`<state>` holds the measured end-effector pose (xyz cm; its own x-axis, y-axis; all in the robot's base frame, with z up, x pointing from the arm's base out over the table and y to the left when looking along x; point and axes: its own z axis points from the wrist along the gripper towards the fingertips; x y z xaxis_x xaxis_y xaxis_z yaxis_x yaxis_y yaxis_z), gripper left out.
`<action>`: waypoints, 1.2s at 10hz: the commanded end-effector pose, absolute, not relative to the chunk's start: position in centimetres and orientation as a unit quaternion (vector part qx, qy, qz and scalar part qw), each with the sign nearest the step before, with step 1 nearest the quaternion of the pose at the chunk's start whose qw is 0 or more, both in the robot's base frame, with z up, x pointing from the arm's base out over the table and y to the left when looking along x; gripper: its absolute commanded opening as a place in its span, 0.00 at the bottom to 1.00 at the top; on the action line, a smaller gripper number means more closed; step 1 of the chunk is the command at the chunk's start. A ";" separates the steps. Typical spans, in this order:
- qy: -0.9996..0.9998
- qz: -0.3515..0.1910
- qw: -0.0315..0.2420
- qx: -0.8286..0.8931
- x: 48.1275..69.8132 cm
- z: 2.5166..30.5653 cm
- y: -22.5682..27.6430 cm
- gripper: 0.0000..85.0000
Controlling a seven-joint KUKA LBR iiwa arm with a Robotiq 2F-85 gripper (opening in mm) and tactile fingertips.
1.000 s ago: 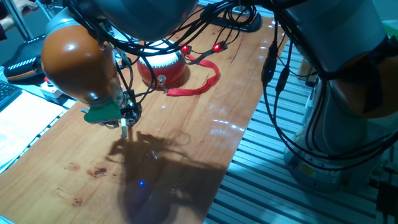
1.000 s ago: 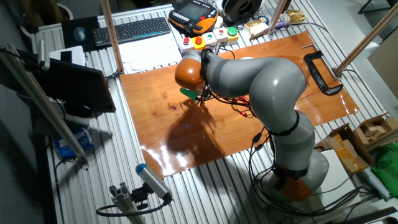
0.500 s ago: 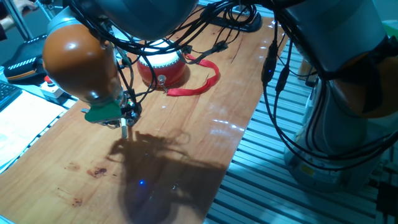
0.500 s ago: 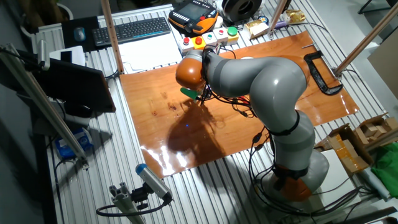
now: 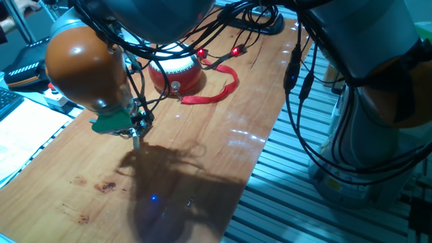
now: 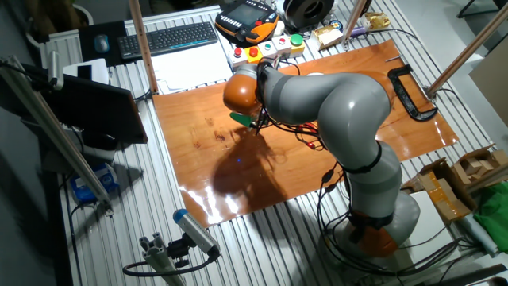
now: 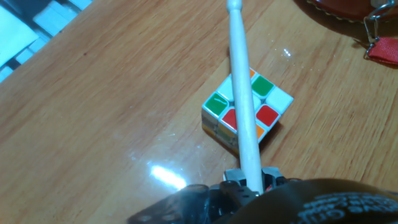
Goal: Play the drum
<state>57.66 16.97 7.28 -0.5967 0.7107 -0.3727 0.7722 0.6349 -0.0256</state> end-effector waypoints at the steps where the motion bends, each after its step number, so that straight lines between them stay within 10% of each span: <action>1: 0.888 -0.093 0.167 0.419 57.7 7.5 17.0 0.01; 12: 0.857 -0.097 0.110 0.494 57.6 16.7 11.3 0.01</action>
